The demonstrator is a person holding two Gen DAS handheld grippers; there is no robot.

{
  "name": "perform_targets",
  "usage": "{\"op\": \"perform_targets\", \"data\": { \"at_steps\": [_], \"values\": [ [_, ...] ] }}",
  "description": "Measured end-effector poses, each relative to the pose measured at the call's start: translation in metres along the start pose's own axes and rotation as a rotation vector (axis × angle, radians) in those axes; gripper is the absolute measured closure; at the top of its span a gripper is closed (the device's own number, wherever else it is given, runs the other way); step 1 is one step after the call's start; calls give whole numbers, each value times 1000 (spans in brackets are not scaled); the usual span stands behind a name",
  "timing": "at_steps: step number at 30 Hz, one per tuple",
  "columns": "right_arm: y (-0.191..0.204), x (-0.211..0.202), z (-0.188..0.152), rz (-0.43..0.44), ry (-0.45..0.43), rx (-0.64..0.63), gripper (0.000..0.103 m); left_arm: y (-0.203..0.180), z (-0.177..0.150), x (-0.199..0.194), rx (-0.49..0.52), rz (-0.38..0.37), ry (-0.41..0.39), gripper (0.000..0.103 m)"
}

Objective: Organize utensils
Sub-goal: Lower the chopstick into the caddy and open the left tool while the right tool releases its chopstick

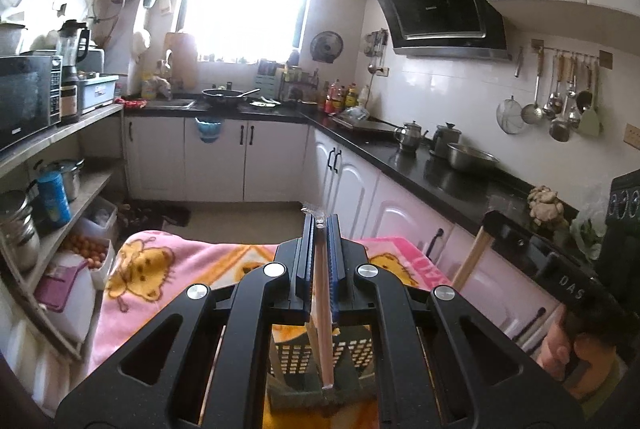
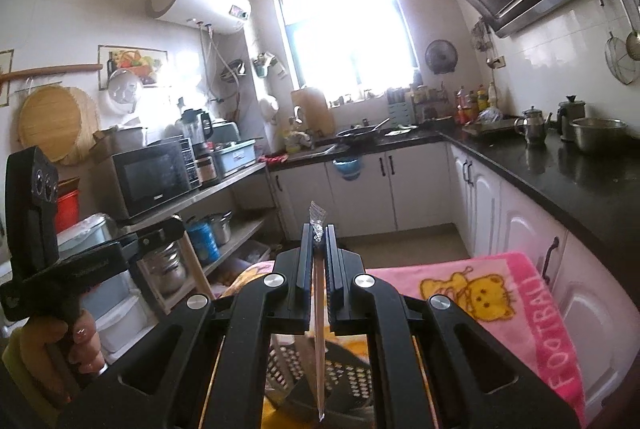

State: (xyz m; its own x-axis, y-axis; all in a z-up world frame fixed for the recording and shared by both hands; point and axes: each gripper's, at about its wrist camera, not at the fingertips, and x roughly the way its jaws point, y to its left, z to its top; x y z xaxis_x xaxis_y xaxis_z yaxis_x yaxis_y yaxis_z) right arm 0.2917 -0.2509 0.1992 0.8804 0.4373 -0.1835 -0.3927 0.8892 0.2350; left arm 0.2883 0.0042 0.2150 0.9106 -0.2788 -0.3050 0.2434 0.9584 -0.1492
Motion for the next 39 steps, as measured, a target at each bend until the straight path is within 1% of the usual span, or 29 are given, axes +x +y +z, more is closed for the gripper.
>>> {"op": "perform_targets", "data": {
  "at_steps": [6,16,28,39],
  "values": [
    [-10,15,-5,-32,0,10,97,6,-11,18,-10,38,4,102],
    [-22,43,-25,-55,21,27,97,19,-29,37,-27,64,17,102],
    [-33,64,-51,-81,42,46,97,29,-54,60,-70,47,49,102],
    [-30,77,-68,-89,39,10,97,36,-75,72,-100,40,78,101]
  ]
}}
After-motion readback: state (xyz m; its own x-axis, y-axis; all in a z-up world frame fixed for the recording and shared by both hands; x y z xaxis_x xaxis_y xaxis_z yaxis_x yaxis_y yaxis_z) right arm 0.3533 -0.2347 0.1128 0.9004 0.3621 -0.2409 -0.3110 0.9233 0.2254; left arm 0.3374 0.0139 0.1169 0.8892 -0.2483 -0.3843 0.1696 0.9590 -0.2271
